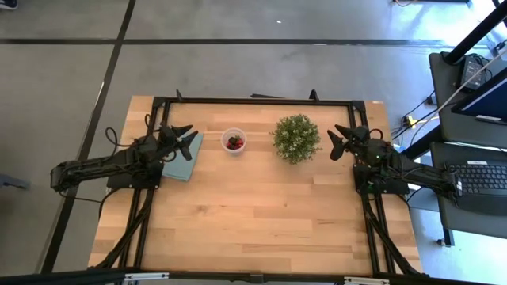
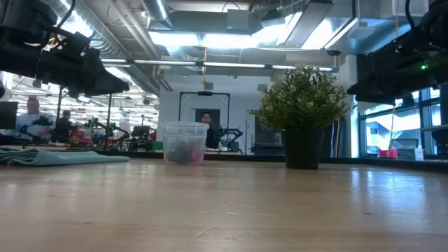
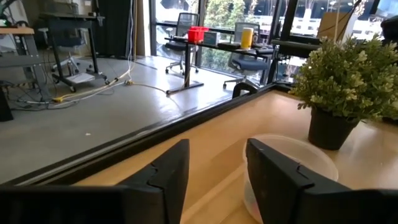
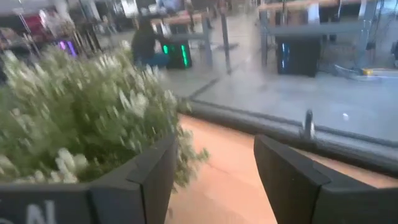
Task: Pick and placing Produce into tupperware
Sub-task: Return to Home Position
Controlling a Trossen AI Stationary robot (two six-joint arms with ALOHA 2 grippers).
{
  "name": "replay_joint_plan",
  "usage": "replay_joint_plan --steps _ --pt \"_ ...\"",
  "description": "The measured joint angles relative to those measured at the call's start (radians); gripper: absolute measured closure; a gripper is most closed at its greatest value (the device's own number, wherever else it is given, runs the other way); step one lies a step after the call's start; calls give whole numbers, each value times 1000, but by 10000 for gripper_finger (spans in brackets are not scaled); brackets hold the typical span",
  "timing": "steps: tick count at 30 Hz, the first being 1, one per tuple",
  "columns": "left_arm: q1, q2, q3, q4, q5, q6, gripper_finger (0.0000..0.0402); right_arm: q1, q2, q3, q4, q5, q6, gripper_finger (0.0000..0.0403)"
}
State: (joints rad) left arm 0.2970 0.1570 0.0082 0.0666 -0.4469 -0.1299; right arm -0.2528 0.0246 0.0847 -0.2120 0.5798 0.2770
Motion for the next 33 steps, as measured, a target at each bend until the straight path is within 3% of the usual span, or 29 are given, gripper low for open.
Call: replay_joint_plan --steps 7,22,33 --pt "-1 -2 0 1 0 -2 242 0 0 -78 286 2 -128 186" --pt "-3 -150 0 2 3 6 259 0 6 -78 290 3 -156 186" --pt "-3 -154 0 -1 3 55 245 0 6 -78 290 3 -208 186"
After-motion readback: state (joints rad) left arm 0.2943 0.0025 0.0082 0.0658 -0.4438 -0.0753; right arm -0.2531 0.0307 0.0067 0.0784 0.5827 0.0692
